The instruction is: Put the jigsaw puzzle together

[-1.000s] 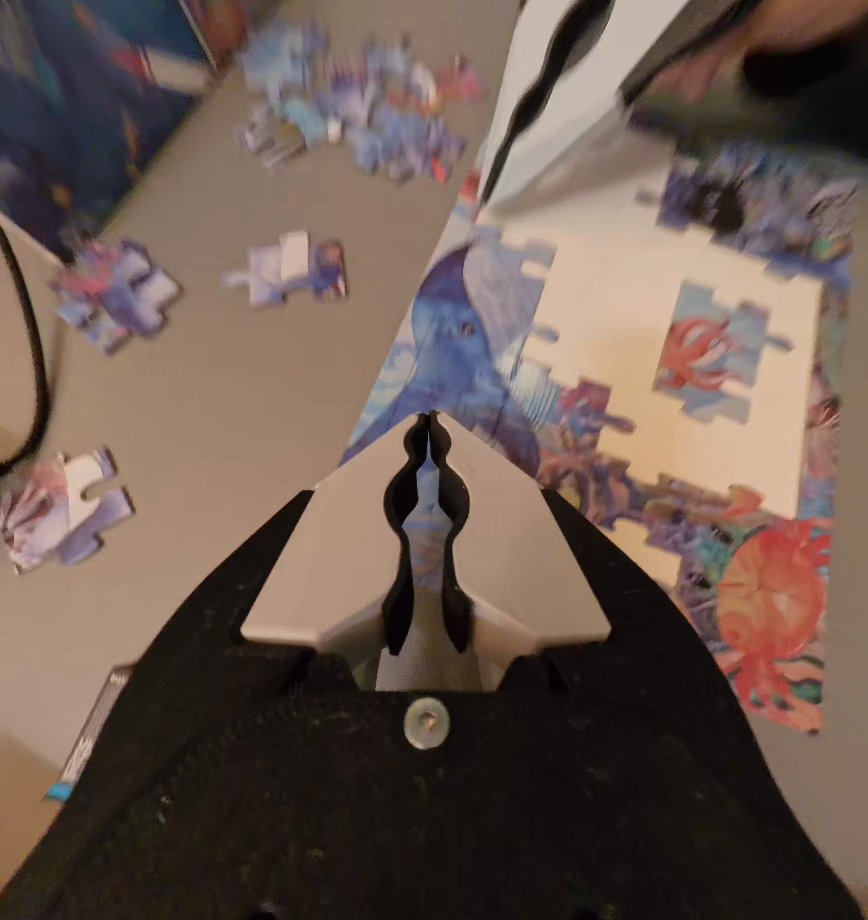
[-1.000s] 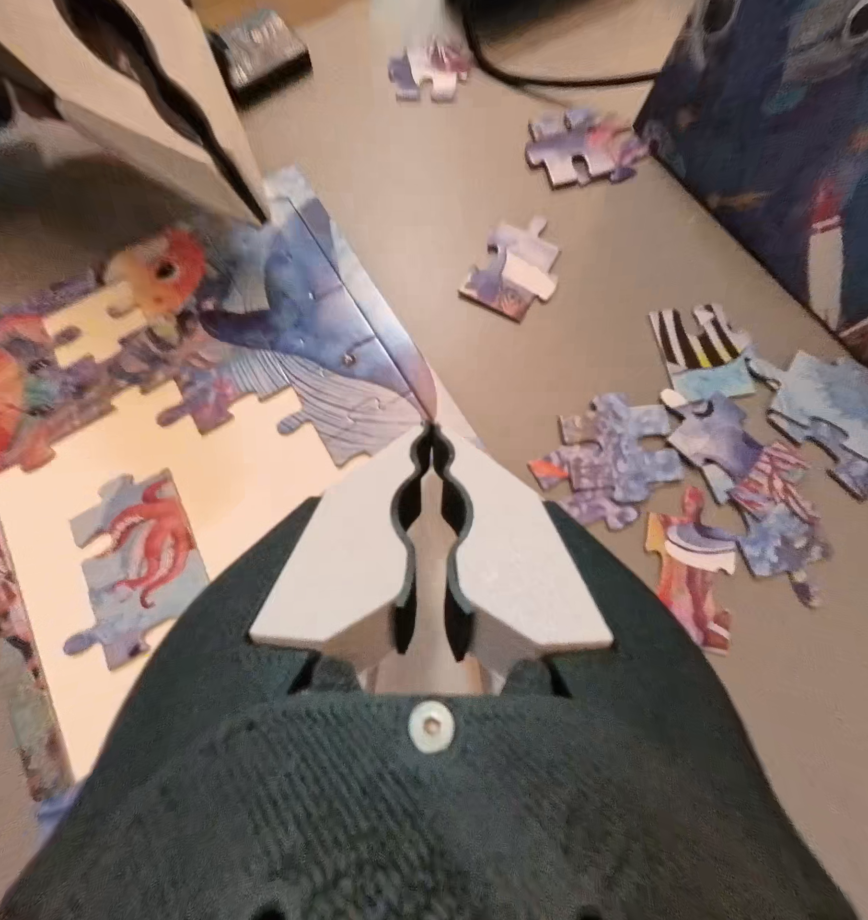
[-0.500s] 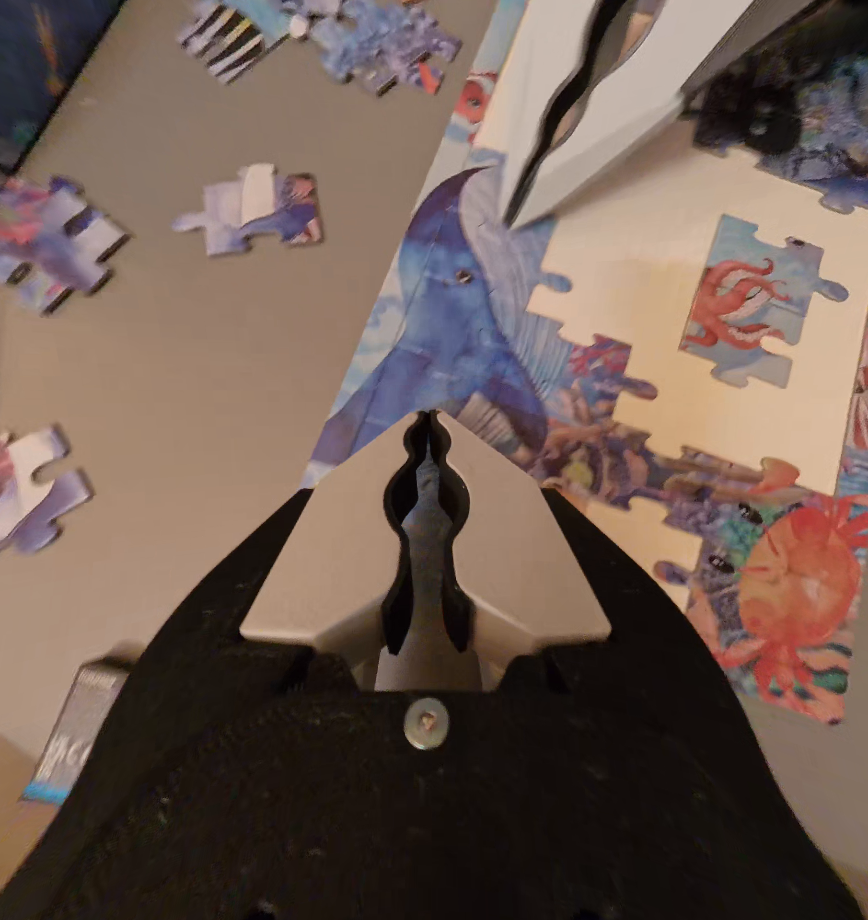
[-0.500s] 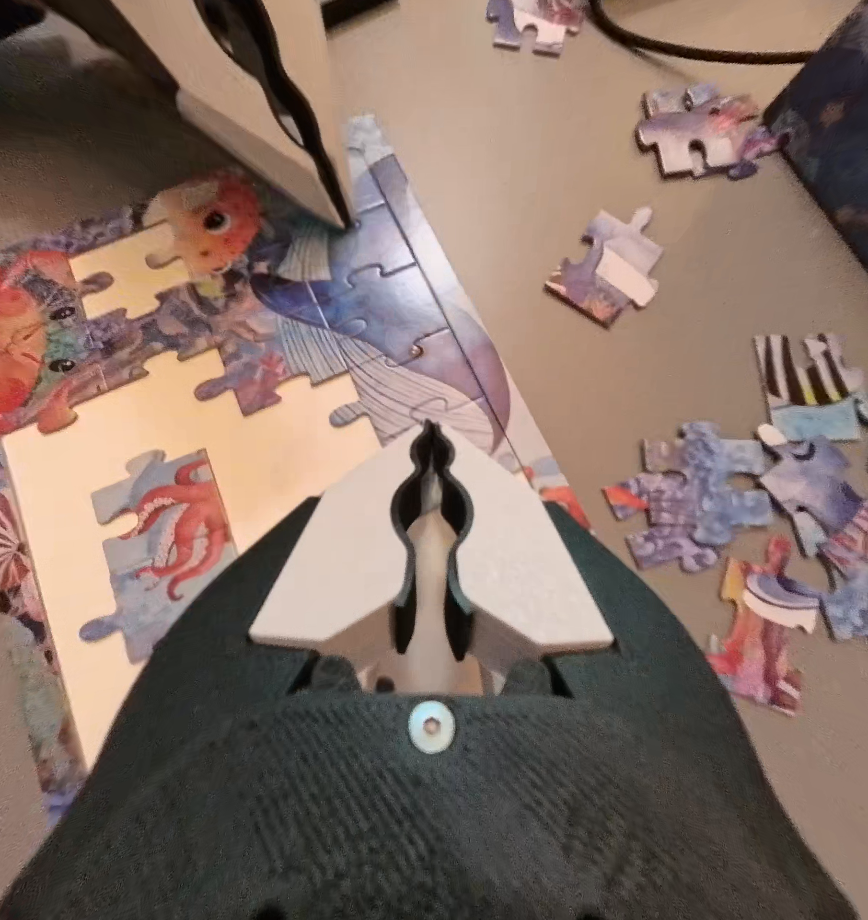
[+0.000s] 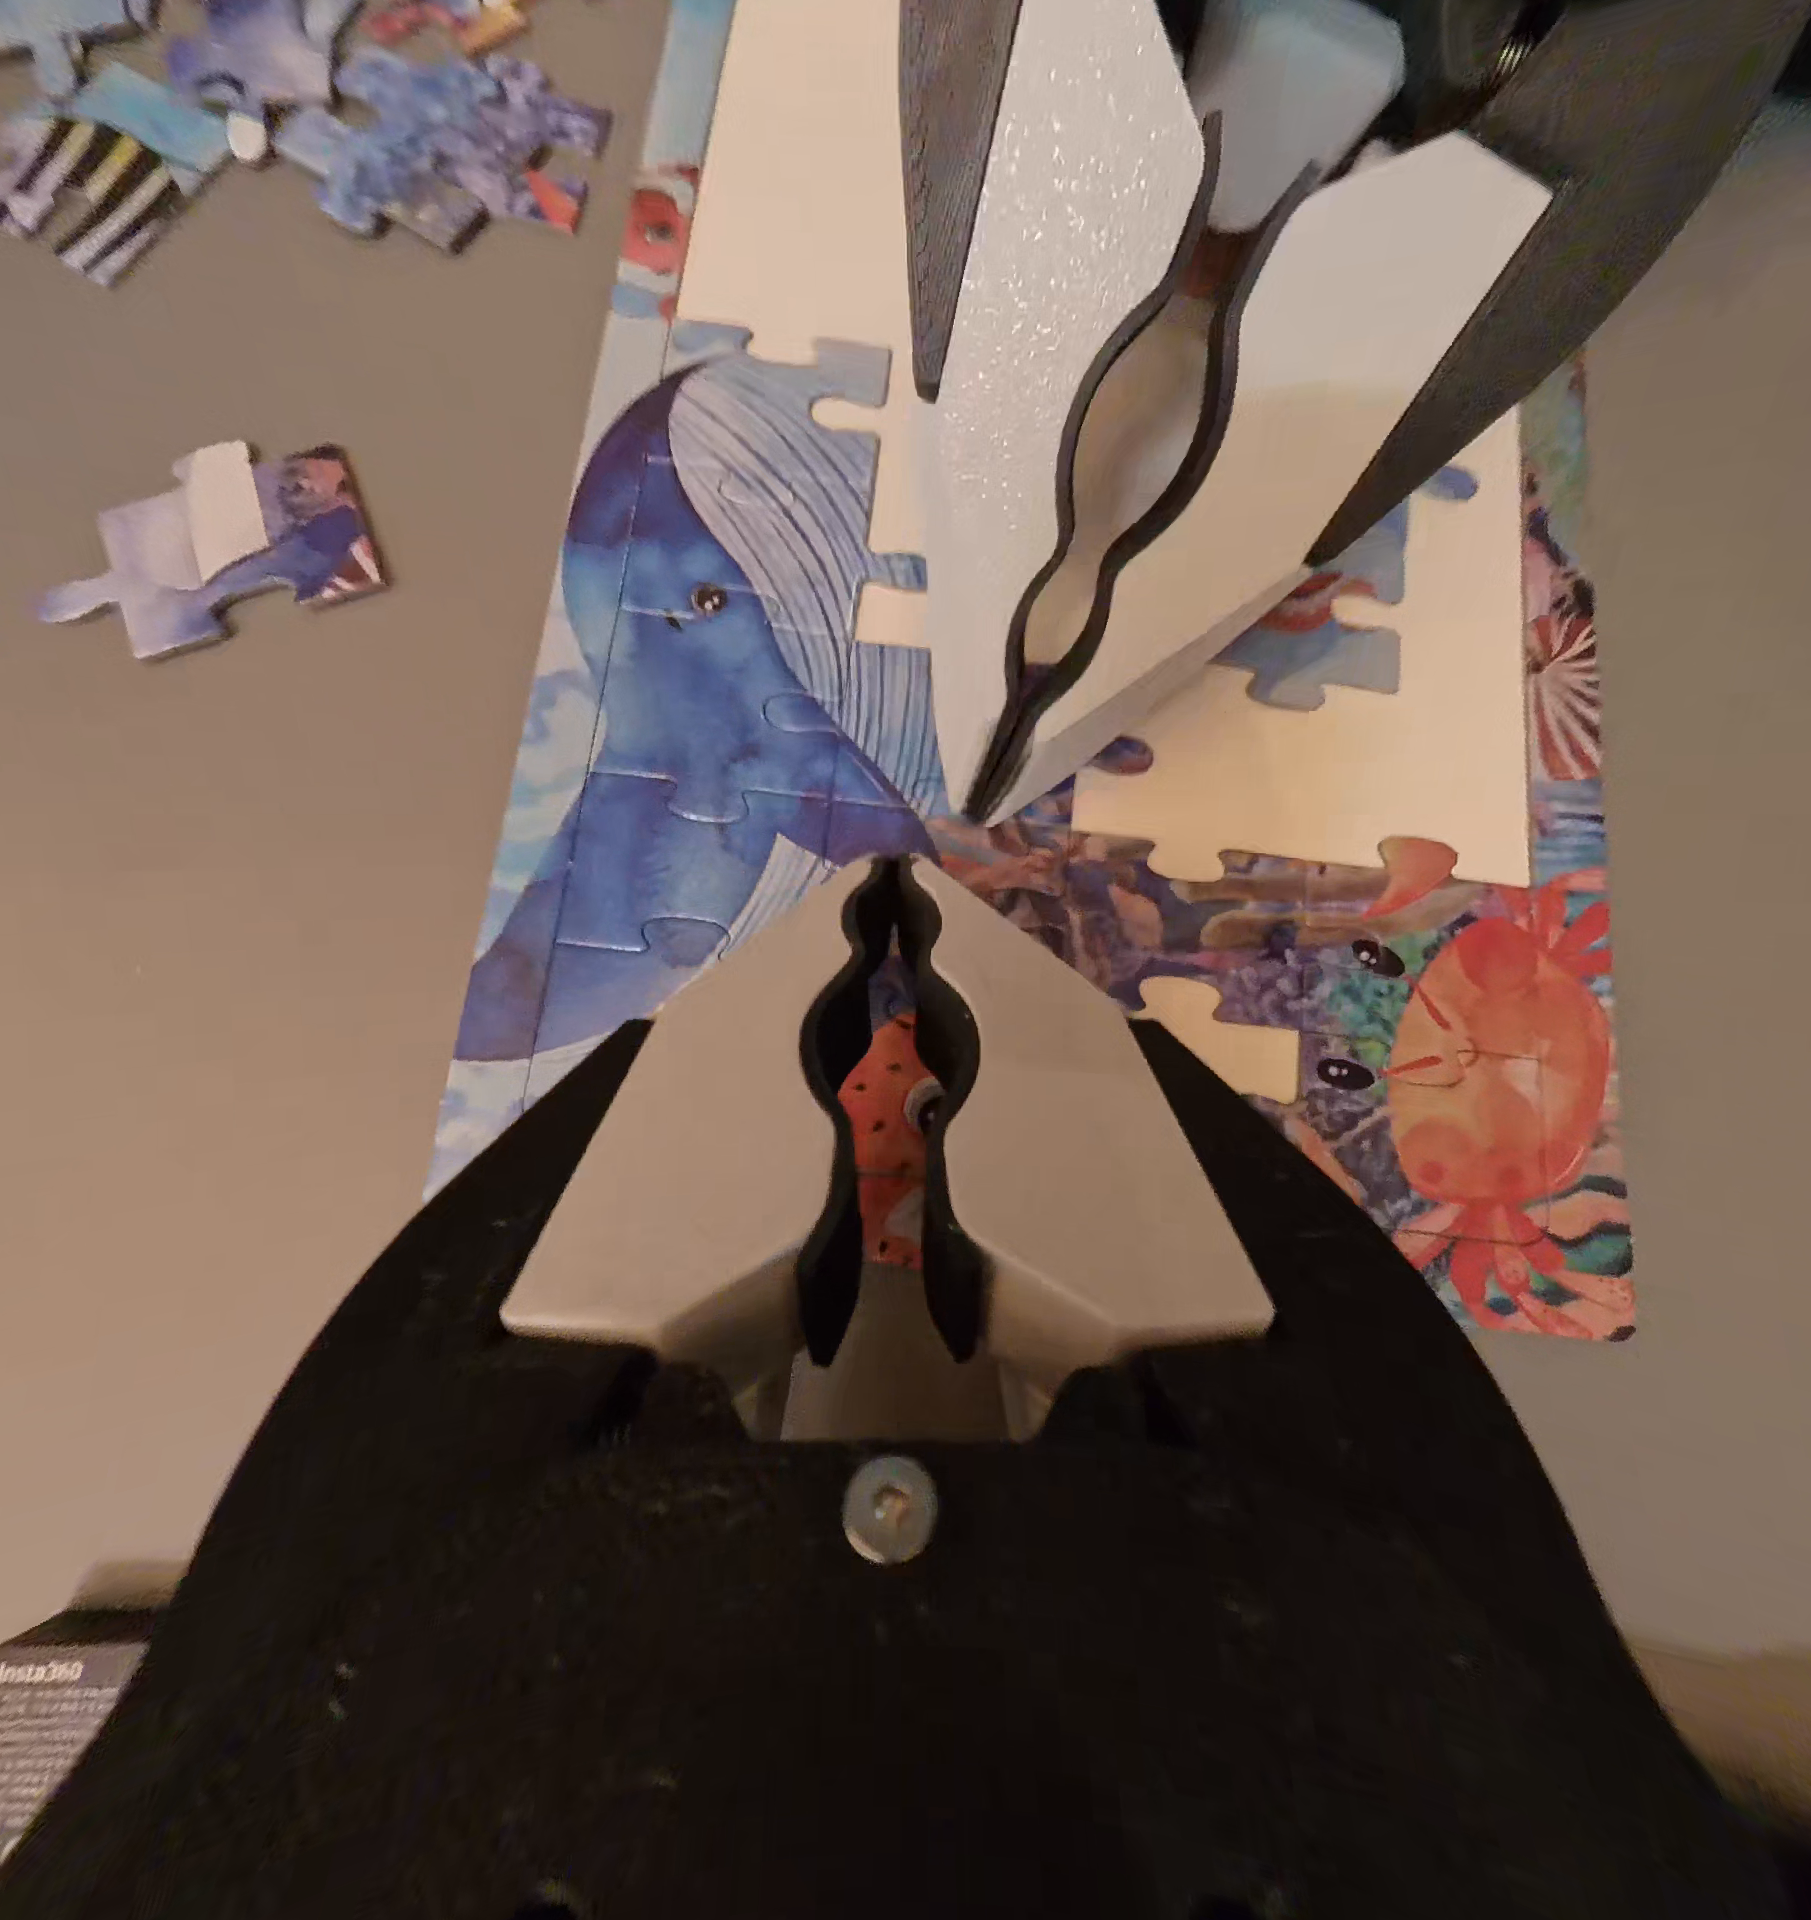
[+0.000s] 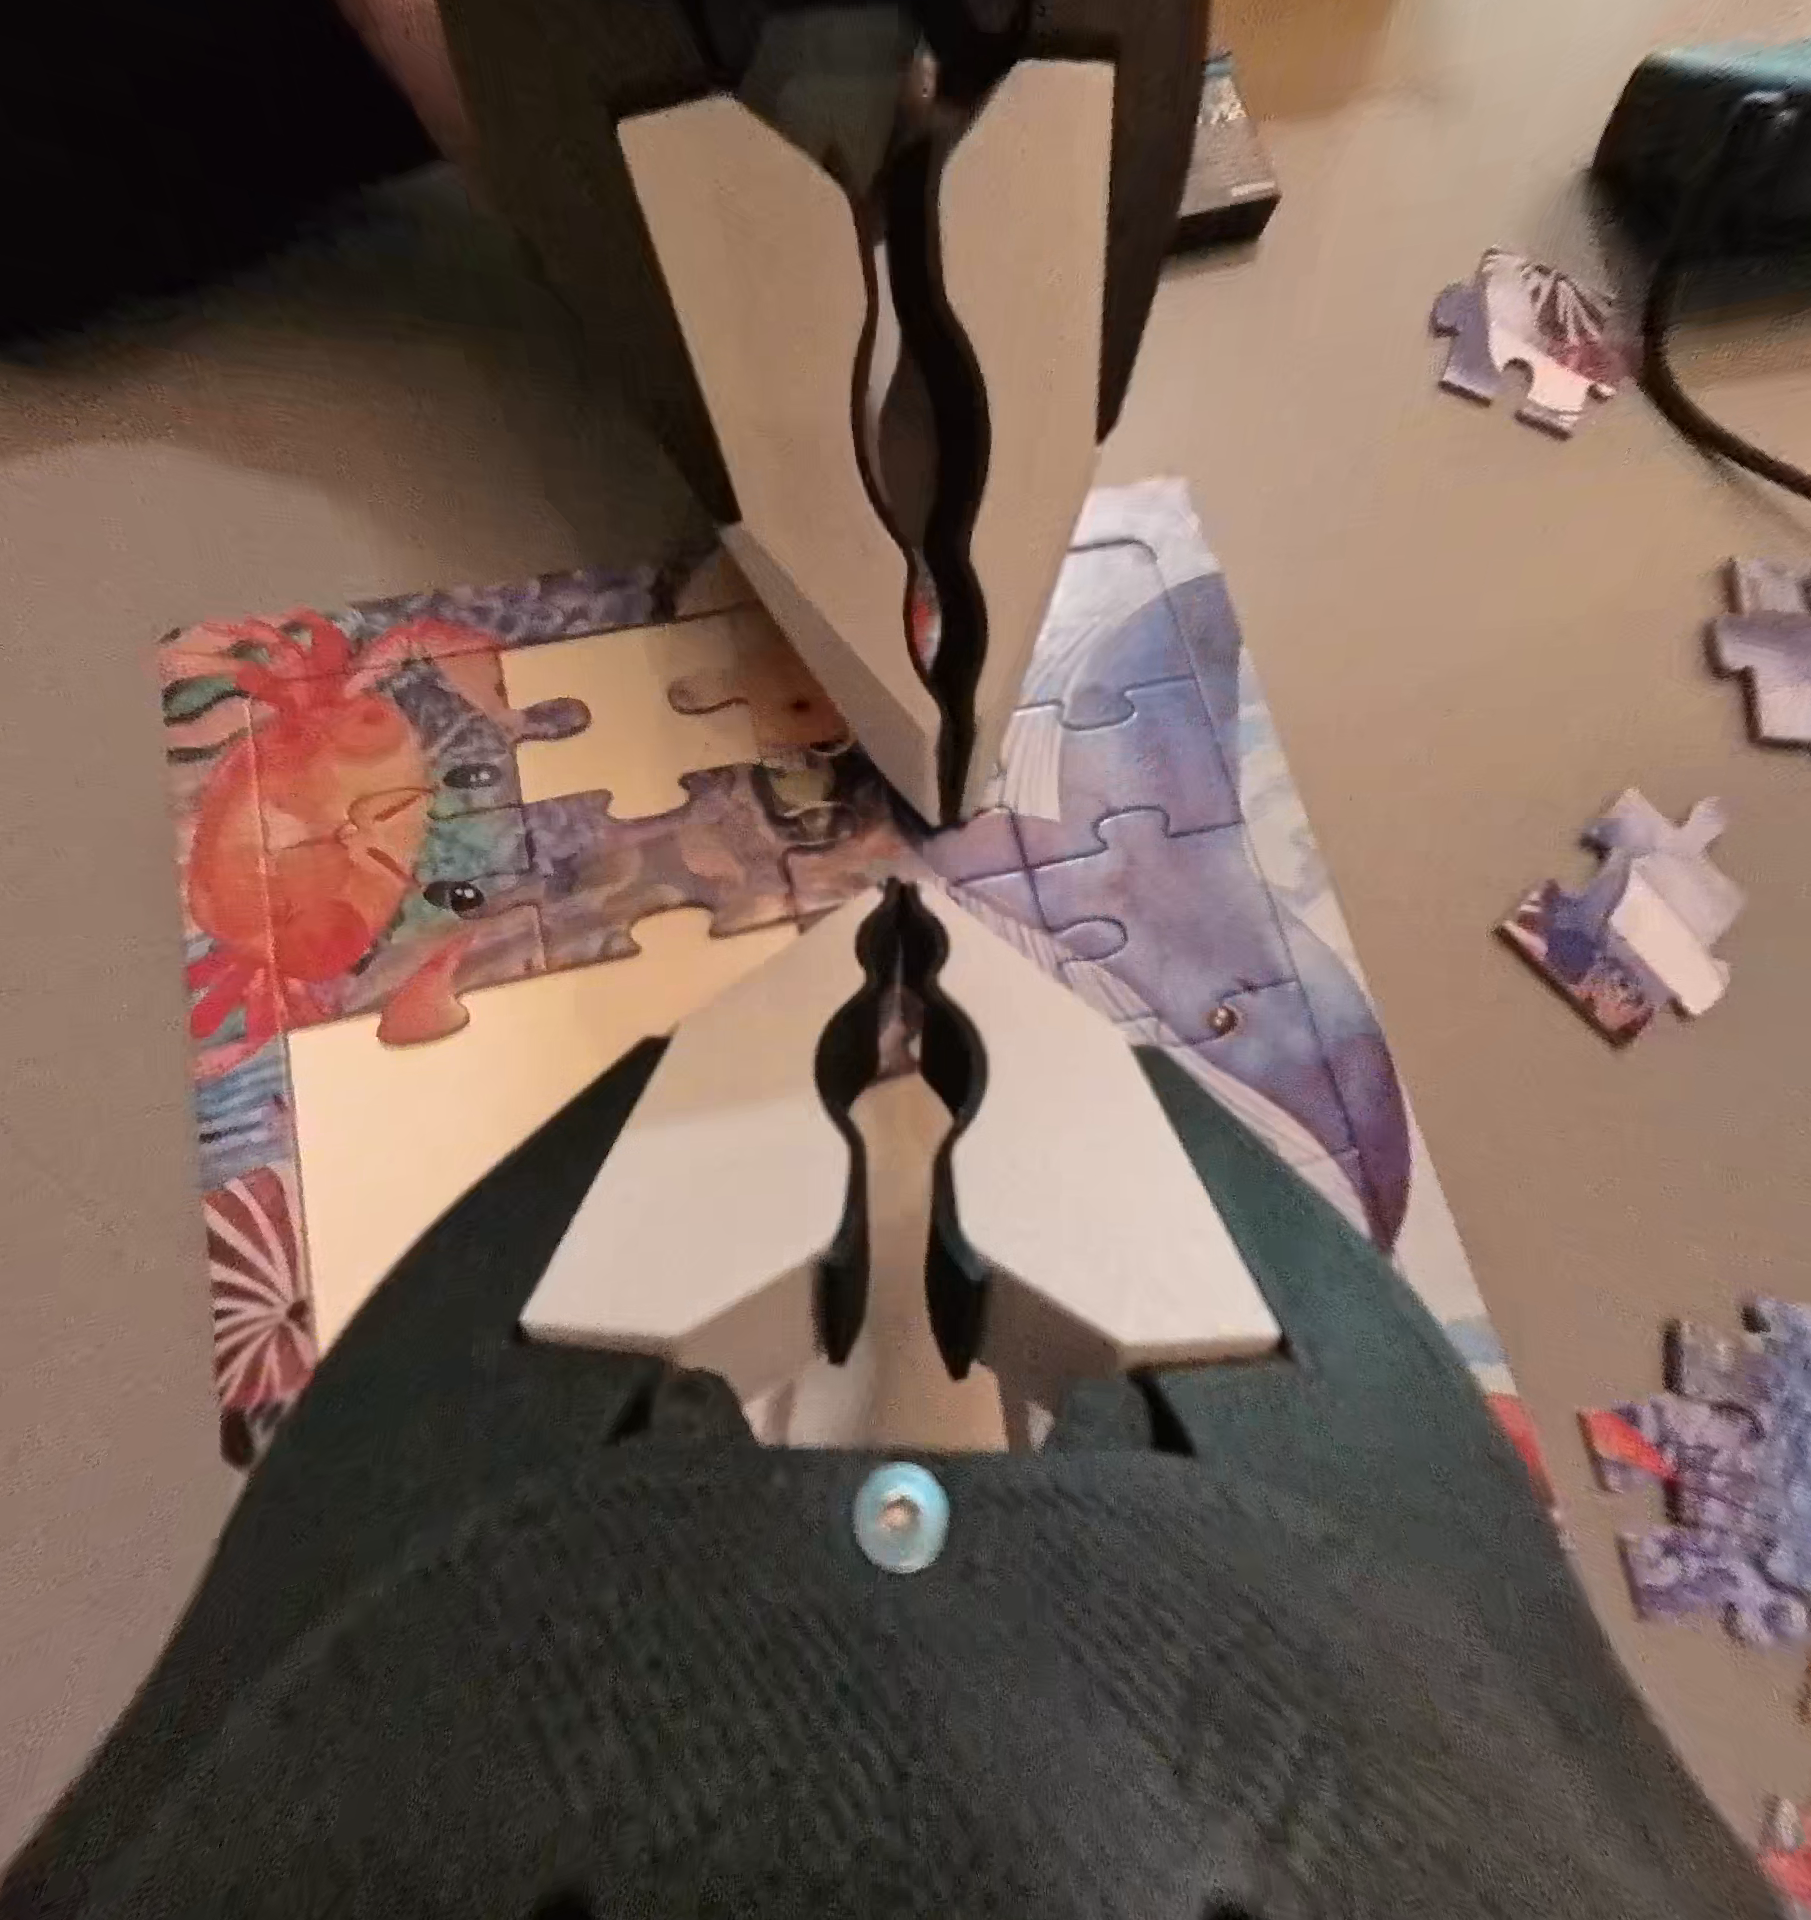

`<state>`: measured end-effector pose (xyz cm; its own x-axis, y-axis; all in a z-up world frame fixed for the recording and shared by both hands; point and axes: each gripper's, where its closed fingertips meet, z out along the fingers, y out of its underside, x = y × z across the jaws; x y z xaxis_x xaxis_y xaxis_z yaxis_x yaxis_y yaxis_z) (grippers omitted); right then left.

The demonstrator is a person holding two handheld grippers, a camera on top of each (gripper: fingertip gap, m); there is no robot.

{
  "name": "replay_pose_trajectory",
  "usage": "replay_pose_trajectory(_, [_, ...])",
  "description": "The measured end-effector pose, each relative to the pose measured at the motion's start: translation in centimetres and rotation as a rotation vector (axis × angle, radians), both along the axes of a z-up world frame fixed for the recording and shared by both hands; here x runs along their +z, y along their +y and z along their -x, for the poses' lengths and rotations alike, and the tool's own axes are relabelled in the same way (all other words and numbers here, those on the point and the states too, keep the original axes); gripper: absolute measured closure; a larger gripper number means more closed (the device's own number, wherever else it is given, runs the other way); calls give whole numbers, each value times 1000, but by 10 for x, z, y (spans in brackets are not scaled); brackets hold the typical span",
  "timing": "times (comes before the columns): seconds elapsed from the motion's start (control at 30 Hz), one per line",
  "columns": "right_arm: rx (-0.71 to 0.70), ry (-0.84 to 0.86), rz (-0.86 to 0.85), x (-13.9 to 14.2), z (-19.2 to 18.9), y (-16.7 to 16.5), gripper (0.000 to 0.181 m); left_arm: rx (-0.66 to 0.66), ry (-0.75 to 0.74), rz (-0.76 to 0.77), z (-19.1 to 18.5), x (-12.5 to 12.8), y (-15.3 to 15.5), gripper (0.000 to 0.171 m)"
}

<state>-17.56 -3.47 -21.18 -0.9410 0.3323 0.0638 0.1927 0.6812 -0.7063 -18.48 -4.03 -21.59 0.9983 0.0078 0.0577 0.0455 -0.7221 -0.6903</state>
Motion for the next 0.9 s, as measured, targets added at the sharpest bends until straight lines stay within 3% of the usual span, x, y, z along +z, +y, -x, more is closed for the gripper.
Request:
replay_pose_trajectory(0.23, [-56, -142, 36, -2, 9, 42, 181, -9, -101, -7, -3, 2, -10, 171])
replay_pose_trajectory(0.3, [-83, -111, 97, 10, 19, 52, 181, 4, -70, -37, 2, 8, -12, 171])
replay_pose_trajectory(0.47, [-241, 2, 301, 61, 55, 101, 181, 240, 30, -255, 49, 51, -22, 171])
replay_pose_trajectory(0.6, [-419, 127, 291, 75, 86, 170, 181, 400, 70, -346, 76, 69, -40, 171])
replay_pose_trajectory(0.73, [-545, 189, 325, 86, 97, 223, 181, 465, 94, -400, 86, 79, -48, 171])
replay_pose_trajectory(0.9, [-618, 182, 459, 91, 101, 249, 179, 493, 60, -466, 89, 88, -50, 171])
